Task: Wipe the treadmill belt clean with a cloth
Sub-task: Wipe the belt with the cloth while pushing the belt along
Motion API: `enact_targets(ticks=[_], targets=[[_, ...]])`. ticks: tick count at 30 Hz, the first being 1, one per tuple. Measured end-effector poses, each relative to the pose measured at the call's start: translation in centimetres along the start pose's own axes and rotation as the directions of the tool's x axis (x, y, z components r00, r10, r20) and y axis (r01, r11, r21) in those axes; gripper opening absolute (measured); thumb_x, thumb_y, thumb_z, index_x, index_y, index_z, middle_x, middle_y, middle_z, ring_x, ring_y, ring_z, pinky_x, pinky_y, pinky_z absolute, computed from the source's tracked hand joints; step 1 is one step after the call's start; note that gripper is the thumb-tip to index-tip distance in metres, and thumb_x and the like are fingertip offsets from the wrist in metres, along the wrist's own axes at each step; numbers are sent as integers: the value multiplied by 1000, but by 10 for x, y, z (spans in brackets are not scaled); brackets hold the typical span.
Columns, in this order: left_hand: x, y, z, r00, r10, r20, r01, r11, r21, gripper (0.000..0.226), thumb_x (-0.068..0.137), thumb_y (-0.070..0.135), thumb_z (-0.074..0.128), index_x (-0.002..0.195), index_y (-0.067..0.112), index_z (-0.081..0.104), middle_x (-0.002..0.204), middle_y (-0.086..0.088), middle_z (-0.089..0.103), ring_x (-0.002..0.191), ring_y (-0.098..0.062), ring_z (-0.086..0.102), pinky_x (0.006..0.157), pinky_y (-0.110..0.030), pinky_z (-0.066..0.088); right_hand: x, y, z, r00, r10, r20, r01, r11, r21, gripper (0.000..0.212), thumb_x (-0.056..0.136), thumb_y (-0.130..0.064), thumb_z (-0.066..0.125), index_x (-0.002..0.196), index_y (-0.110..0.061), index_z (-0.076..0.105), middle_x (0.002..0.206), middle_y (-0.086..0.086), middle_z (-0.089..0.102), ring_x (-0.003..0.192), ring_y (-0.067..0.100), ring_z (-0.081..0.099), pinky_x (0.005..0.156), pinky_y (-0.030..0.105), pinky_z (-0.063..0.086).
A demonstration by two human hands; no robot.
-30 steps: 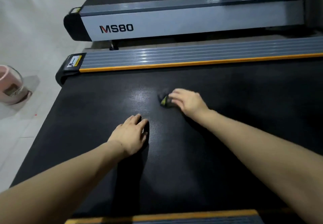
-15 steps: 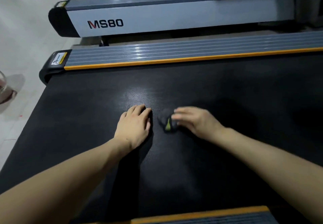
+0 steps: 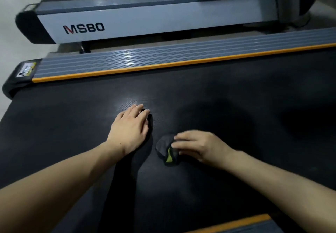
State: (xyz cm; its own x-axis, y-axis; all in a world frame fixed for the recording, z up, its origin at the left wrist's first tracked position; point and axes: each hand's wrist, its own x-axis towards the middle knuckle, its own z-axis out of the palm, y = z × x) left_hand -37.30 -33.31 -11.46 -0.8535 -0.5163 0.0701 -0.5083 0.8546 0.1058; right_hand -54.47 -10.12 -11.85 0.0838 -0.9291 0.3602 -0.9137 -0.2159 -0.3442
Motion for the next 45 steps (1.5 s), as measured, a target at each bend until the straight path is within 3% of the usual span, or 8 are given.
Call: enact_targets(ticks=[7,17,20,24,35,38,41,45], targets=[[9,10,0,1000,-22,3,22,999,36,44,102,41,37,143,28,51,155,1,44,148,-21,34,115,-42,32,93,118,-21,849,446,-283,-495,858,-136,26,91,-33,65,113,-23,76,118,-4,71,107,20,68,83,41,57],[27,16,4,1000,-17,-8,17,999,29,43,101,39,42,141,26,52,153,-2,46,146,-22,37,114,-44,35,-20,34,-21,999,31,-38,-33,999,-36,26,101,-30,62,121,-17,73,128,3,68,114,20,66,97,29,53],[24,19,4,1000,2,11,-2,1000,31,45,100,41,36,140,27,52,154,-1,45,146,-23,37,114,-43,34,34,101,-25,979,141,-146,-168,967,-193,27,96,-30,62,117,-19,75,123,7,71,109,26,70,91,36,57],[24,25,4,1000,-17,17,17,1000,20,43,102,40,40,142,30,50,158,1,41,149,-20,31,116,-42,31,92,159,-37,819,508,-267,-558,813,-167,29,97,-35,61,122,-26,72,129,-7,67,119,18,63,96,40,52],[28,27,12,999,28,-23,-29,999,-16,45,97,42,35,135,28,54,150,2,47,142,-21,40,111,-42,37,3,80,-24,968,194,-158,-206,977,-62,27,96,-33,66,120,-22,73,125,-1,69,112,16,68,93,33,56],[29,21,12,1000,16,-2,-16,1000,3,47,96,44,33,136,29,54,152,1,47,144,-21,39,112,-42,37,56,131,-26,917,313,-247,-359,919,-165,29,94,-34,64,119,-24,73,123,0,70,111,22,69,85,40,59],[28,19,14,1000,-11,18,11,1000,-7,49,97,44,30,138,30,53,154,2,45,147,-21,36,113,-43,36,107,174,-31,780,553,-291,-608,780,-148,31,98,-38,59,126,-30,68,131,-6,65,120,21,62,97,36,50],[25,19,14,1000,8,29,-8,1000,-8,42,101,40,37,139,29,52,155,2,43,148,-22,33,114,-43,34,114,176,-28,745,594,-303,-652,744,-144,30,97,-36,61,124,-28,69,128,-5,66,117,22,62,97,35,47]])
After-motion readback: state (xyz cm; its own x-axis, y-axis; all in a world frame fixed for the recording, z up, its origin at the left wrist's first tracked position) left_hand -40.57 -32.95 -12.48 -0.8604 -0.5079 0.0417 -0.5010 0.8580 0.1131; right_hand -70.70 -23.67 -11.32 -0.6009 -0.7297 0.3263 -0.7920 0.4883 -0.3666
